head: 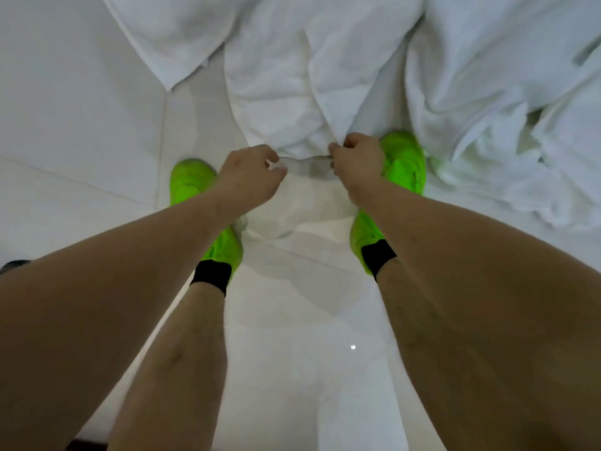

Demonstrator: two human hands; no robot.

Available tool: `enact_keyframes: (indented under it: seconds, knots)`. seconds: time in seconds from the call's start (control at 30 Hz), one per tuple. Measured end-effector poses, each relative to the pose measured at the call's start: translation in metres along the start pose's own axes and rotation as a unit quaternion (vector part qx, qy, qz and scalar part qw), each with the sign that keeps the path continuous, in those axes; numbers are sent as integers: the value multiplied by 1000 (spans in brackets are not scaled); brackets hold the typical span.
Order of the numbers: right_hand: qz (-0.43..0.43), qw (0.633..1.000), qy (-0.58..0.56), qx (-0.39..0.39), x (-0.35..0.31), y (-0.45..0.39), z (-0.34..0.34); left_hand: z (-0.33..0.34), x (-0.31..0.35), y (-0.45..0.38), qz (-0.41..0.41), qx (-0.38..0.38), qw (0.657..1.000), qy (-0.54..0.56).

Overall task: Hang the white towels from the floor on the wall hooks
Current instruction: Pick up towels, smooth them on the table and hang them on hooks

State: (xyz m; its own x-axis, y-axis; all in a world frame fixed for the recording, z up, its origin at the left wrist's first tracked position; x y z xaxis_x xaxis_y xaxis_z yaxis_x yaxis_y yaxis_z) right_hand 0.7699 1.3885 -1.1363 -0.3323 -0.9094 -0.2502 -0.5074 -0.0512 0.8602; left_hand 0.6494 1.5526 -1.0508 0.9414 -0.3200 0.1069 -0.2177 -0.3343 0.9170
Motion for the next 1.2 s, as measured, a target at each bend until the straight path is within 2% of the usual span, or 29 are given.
enact_keyframes:
  seconds: [0.1, 0.3, 0.43, 0.63, 0.73, 0.87, 1.0, 1.2]
  knots:
    - [-1, 1000, 18, 0, -24, 35, -31, -27, 26, 16, 2, 0, 1000, -16]
    - [-70, 997, 35, 23, -108, 118, -122, -125, 108, 85, 58, 39, 997, -34]
    - [-107, 993, -18, 44, -182, 184, -197, -208, 173, 166, 127, 79, 986, -72]
    - [-179, 976, -102, 73, -295, 312, -327, -317, 264, 325, 256, 138, 949, -120]
    - [-232, 962, -94, 112, -332, 397, -388, -354, 301, 410, 331, 155, 917, -161]
    - [-290, 936, -23, 200, -351, 524, -455, -395, 343, 522, 437, 172, 845, -255]
    - [-292, 901, -70, 313, -330, 645, -517, -401, 361, 643, 502, 174, 792, -303]
    - [-304, 843, -122, 426, -272, 794, -586, -364, 380, 801, 613, 235, 712, -250]
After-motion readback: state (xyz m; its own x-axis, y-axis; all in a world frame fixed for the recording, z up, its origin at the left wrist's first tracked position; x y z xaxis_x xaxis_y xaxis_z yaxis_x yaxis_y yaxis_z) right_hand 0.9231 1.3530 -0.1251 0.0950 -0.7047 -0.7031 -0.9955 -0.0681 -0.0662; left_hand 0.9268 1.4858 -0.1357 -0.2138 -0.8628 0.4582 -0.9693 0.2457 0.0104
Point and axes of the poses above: each hand's wrist, its own y-axis away from the middle knuckle, its own z-axis out of the palm, x = y × z, the point moved 7 cm from there along -y, towards the middle knuckle, and after that the axes turned 1 degree about -y, right-handed, at the moved point
